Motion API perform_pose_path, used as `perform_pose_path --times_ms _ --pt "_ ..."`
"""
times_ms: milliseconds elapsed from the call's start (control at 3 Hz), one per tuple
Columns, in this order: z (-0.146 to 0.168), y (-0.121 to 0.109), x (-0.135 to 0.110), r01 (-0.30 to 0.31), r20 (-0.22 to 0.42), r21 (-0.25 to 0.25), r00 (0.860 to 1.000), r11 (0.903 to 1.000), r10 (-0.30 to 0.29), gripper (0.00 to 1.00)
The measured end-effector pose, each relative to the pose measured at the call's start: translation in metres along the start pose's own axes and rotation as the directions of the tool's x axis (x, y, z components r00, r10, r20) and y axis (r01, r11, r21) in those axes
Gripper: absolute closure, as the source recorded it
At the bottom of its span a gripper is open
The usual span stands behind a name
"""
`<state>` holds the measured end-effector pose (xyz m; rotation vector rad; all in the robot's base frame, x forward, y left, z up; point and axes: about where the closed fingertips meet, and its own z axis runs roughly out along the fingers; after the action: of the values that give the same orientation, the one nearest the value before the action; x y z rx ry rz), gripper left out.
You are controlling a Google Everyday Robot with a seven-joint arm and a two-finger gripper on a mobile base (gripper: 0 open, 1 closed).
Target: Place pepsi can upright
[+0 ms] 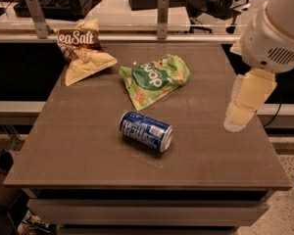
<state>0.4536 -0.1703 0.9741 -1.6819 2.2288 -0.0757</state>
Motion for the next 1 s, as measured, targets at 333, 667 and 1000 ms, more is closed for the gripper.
perform_pose_path --times_ms 333,667,1000 --pt "0.017 0.005 -0.018 -0.056 -0.042 -0.019 0.998 0.9982 0.055 0.0" --pt "0.032 0.011 -0.035 -0.09 -0.09 -0.034 0.992 0.9954 0.086 0.0" --pt "0.047 0.015 -0.055 -0.09 -0.11 -0.053 0.99 0.9945 0.084 0.0"
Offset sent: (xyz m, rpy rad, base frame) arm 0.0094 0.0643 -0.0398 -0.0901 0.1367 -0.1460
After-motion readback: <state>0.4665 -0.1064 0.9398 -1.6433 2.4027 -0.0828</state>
